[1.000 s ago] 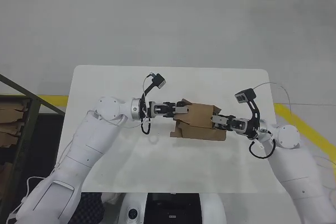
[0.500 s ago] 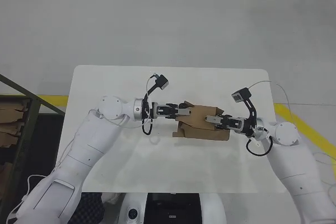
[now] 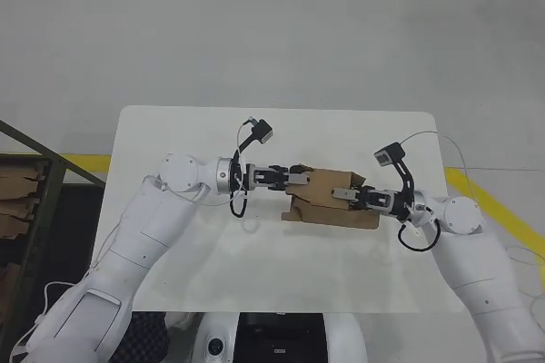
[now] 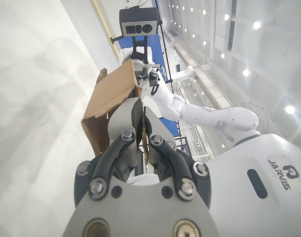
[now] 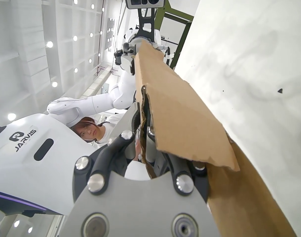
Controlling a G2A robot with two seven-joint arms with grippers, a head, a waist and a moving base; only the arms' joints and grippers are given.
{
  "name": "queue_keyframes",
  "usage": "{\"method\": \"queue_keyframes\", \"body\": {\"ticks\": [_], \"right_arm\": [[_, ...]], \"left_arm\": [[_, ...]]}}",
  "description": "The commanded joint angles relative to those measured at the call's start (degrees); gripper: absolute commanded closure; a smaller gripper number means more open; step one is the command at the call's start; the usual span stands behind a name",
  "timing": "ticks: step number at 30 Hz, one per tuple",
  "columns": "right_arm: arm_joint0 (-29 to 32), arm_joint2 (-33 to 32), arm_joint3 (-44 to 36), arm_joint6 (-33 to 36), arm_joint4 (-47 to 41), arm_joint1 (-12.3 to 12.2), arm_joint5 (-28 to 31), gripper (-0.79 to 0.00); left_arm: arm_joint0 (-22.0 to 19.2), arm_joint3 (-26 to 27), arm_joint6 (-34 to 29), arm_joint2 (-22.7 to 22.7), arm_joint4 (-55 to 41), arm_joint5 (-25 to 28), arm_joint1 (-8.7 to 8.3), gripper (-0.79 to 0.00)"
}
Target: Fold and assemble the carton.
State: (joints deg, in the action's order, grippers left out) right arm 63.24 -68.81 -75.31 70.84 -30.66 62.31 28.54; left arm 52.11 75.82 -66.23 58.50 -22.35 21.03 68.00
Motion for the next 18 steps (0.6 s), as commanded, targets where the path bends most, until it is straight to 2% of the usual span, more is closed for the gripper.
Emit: {"method": "queue_keyframes", "body": {"ticks": [1, 18], "right_arm": [[-0.1, 0.2, 0.3, -0.5, 0.1, 0.0, 0.0, 0.0], [-0.7, 1.4, 2.2, -6.6, 4.3, 0.3, -1.4, 0.0]], "left_arm": [[-0.1, 0.0, -0.2, 0.1, -0.4, -0.3, -0.03, -0.785], [0.3, 3.9, -0.9, 1.7, -4.1, -0.4, -0.32, -0.785]]}}
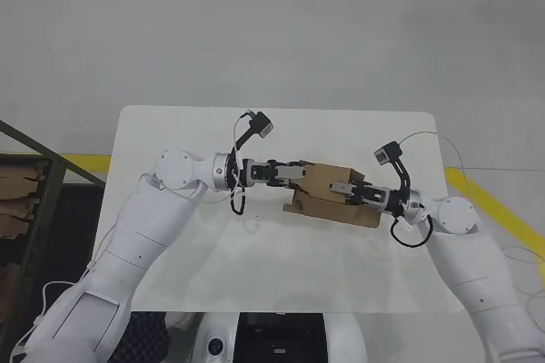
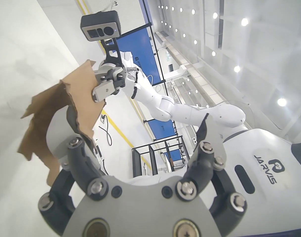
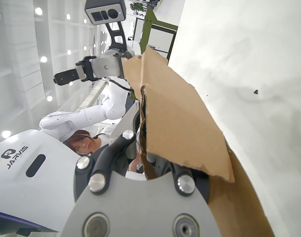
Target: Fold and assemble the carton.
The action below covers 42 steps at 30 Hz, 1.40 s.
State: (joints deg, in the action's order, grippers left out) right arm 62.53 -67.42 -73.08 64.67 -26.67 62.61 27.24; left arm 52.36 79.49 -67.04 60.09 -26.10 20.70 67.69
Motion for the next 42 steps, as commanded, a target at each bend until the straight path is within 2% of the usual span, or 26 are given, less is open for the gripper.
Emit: {"method": "queue_keyframes", "body": {"ticks": [1, 15, 30, 36, 42], "right_arm": [[0.0, 0.2, 0.0, -0.8, 0.6, 0.0, -0.2, 0.0], [0.9, 1.0, -2.3, -3.8, 3.2, 0.2, -0.7, 0.0], [1.9, 0.4, -4.1, -3.5, 3.3, -0.2, -1.5, 0.0], [2.7, -0.5, -5.4, -3.6, 2.8, -0.4, -1.7, 0.0], [3.1, -0.9, -6.3, -3.0, 1.6, -0.5, -2.3, 0.0]], "left_arm": [[0.0, 0.4, -0.2, 0.1, -0.5, -0.3, -0.02, -0.785], [-2.9, -0.8, 3.9, -4.1, 1.1, -1.7, 1.32, -0.785], [-4.3, 1.3, 10.2, -8.1, 7.5, -5.2, 2.53, -0.785], [-3.8, 2.2, 11.5, -7.4, 8.6, -5.9, 2.44, -0.785], [-0.9, 5.7, 13.9, -2.9, 9.1, -5.9, 1.4, -0.785]]}}
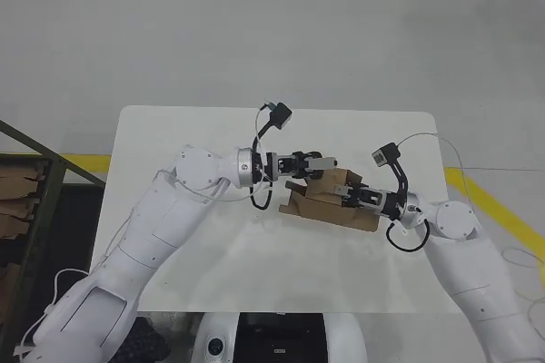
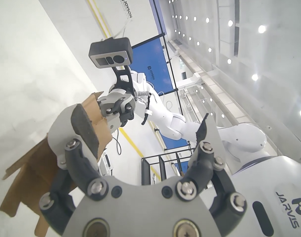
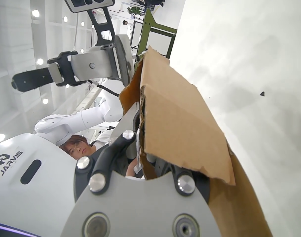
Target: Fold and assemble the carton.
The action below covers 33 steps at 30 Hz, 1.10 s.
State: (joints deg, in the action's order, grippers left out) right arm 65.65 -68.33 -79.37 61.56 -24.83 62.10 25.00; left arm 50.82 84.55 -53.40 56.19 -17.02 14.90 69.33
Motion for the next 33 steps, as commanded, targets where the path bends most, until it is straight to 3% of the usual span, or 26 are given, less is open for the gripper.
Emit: {"method": "queue_keyframes", "body": {"ticks": [1, 7, 14, 25, 33], "right_arm": [[0.1, 0.0, -0.1, 0.2, -0.3, 0.0, -0.1, 0.0], [0.2, -0.4, -0.4, 0.6, -1.0, -0.1, -0.4, 0.0], [0.2, -1.2, -0.9, 0.5, -2.2, -0.2, -0.4, 0.0], [1.9, -1.0, -4.3, 3.5, -3.1, -0.5, -0.4, 0.0], [2.1, 0.4, -4.5, 1.6, 0.2, -0.3, -0.4, 0.0]], "left_arm": [[1.3, 1.3, 0.5, 1.9, 0.1, -0.1, -0.46, -0.785], [4.5, 3.3, 0.2, 5.3, 0.1, 0.1, -1.37, -0.785], [5.5, 3.1, 1.1, 6.2, 0.1, -0.1, -1.59, -0.785], [5.2, 2.6, 2.0, 6.8, 1.3, -1.3, -1.72, -0.785], [3.3, 0.5, 0.8, 4.2, -0.2, -0.6, -1.04, -0.785]]}}
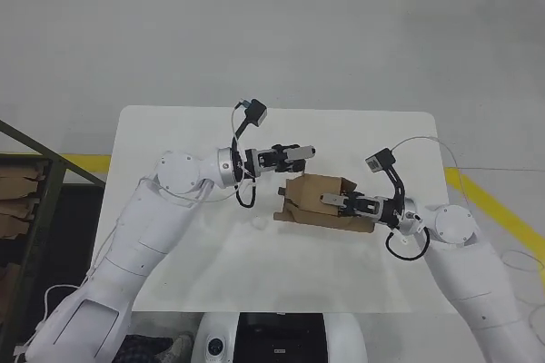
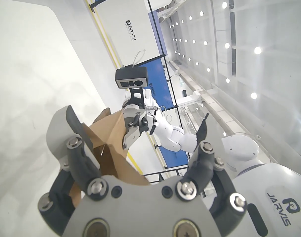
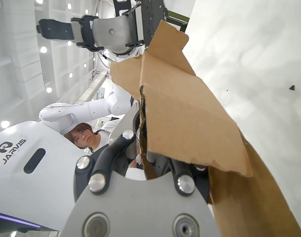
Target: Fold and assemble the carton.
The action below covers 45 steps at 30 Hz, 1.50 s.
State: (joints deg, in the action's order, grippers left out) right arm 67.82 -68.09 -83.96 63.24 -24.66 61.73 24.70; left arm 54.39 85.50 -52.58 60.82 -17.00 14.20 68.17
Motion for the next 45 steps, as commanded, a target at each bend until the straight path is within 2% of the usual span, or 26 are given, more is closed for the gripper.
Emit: {"method": "queue_keyframes", "body": {"ticks": [1, 9, 16, 22, 33, 45], "right_arm": [[-0.2, 0.3, 0.2, -0.2, 0.0, 0.1, -0.1, 0.0], [-0.5, 0.5, 0.9, 0.0, -1.0, 0.1, -0.1, 0.0], [-1.2, -0.9, 2.6, -0.2, -3.1, 0.0, 0.0, 0.0], [-1.7, -2.2, 4.3, -1.5, -4.7, -0.1, -0.2, 0.0], [-2.2, -2.2, 6.2, -4.3, -5.2, 0.2, -0.9, 0.0], [-2.8, -2.9, 8.0, -7.2, -3.6, 0.3, -0.9, 0.0]], "left_arm": [[-0.6, -0.9, -0.1, -0.9, -0.3, 0.2, 0.23, -0.785], [-2.5, -3.1, -1.2, -3.1, -1.0, 0.4, 0.91, -0.785], [-0.9, -3.9, 1.5, -0.9, -1.9, 1.1, 0.64, -0.785], [0.9, -2.6, 1.1, -0.3, -1.8, -0.1, 0.35, -0.785], [-1.5, -4.5, -0.1, -3.7, -2.5, -0.6, 1.34, -0.785], [-1.1, -4.9, -1.2, -2.7, -5.5, 0.5, 1.42, -0.785]]}}
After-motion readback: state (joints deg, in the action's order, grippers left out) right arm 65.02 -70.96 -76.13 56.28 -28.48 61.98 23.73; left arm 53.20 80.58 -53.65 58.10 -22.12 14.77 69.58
